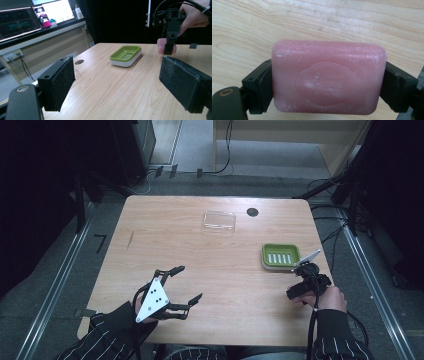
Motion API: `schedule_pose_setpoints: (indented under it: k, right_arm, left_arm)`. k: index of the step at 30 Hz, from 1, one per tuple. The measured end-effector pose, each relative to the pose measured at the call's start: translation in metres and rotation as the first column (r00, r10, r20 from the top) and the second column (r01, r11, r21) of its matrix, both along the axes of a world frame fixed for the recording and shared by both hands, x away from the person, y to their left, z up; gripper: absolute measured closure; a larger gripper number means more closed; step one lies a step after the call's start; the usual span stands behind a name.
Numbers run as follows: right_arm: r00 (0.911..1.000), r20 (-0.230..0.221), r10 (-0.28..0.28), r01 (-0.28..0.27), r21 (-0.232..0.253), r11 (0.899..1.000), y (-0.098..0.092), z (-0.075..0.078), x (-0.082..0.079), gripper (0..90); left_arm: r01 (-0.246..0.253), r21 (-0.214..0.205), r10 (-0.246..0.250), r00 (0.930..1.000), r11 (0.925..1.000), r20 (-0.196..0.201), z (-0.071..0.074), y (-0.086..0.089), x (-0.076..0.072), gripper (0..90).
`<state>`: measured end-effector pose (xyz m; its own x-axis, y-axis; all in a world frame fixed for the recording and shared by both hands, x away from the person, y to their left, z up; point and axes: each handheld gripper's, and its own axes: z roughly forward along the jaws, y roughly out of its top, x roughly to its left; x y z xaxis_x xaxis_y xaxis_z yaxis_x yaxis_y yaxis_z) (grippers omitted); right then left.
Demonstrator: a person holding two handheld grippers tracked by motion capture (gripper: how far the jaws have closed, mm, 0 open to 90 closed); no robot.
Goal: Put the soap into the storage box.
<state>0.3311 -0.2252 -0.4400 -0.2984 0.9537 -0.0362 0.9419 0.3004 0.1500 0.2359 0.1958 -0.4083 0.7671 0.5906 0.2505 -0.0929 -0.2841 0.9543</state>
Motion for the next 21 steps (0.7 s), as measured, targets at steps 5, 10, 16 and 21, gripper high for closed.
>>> schedule_pose_setpoints:
  k: [5, 10, 16, 21]
  right_arm:
    - [0.9999, 0.012, 0.006, -0.006, 0.000, 1.000, 0.003, 0.006, 0.006, 13.2]
    - [0.9994, 0.029, 0.020, -0.020, 0.002, 1.000, 0.007, 0.010, 0.011, 13.3]
    - [0.9984, 0.044, 0.036, -0.035, -0.007, 0.999, 0.013, 0.016, 0.020, 13.4]
    - [0.9972, 0.059, 0.046, -0.046, -0.006, 0.999, 0.017, 0.020, 0.027, 13.4]
  left_arm:
    - [0.001, 0.000, -0.001, 1.0000, 1.0000, 0.000, 0.000, 0.000, 0.000, 13.6]
    - [0.000, 0.000, 0.000, 1.0000, 1.0000, 0.000, 0.000, 0.000, 0.000, 13.5]
    - [0.002, 0.001, -0.002, 1.0000, 1.0000, 0.000, 0.000, 0.000, 0.000, 13.5]
    - [0.003, 0.003, -0.003, 1.0000, 1.0000, 0.001, 0.000, 0.000, 0.000, 13.6]
